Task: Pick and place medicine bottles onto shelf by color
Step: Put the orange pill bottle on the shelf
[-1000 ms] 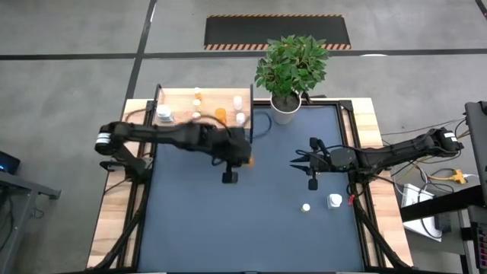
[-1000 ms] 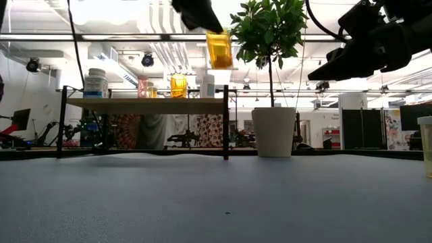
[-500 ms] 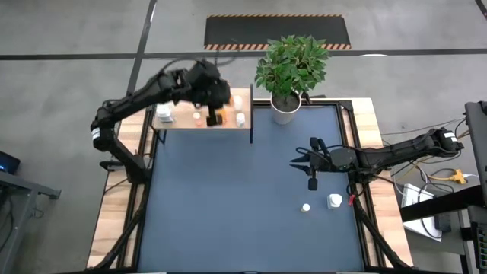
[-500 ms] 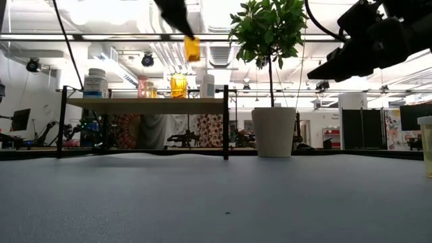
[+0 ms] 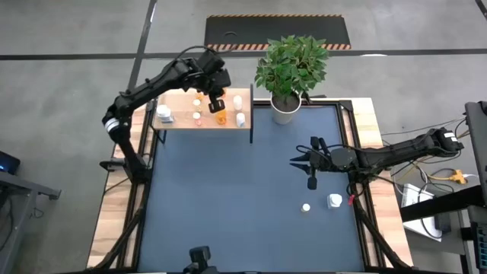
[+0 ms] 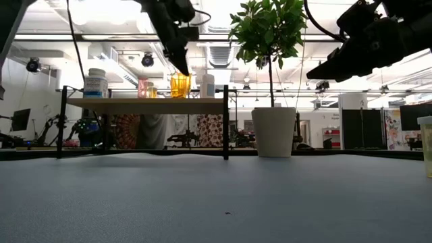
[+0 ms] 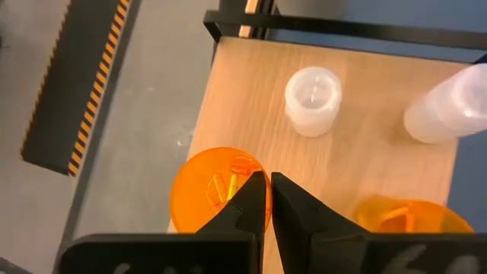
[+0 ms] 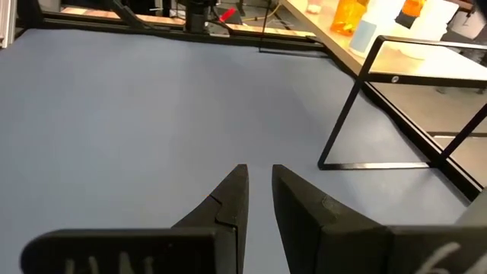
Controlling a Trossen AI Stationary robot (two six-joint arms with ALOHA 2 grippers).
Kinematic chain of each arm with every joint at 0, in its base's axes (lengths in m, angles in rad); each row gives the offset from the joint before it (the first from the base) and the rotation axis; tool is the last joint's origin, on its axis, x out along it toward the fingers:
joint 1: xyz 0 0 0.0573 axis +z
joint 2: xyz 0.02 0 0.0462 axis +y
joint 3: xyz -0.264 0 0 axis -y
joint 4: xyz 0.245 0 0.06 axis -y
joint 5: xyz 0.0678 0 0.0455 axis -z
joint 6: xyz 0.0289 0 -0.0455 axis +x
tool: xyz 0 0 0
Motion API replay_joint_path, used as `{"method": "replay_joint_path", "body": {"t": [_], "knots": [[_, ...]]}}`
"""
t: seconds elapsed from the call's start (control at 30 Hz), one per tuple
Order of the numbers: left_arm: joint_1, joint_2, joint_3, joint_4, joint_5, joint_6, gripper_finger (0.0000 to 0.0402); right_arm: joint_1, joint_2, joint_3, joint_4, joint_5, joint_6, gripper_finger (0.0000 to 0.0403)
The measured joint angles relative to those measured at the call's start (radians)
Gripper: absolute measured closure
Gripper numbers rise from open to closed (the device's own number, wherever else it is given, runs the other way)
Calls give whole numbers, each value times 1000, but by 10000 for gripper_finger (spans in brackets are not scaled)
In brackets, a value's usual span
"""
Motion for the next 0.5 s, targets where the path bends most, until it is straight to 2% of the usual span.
{"method": "replay_joint_path", "body": {"t": [0.3, 0.5], "knots": [[0, 32, 0, -8, -4, -60, 400, 0, 0, 0, 0, 0, 0, 351], [1, 30, 0, -9, -5, -224, 400, 0, 0, 0, 0, 0, 0, 351]]}}
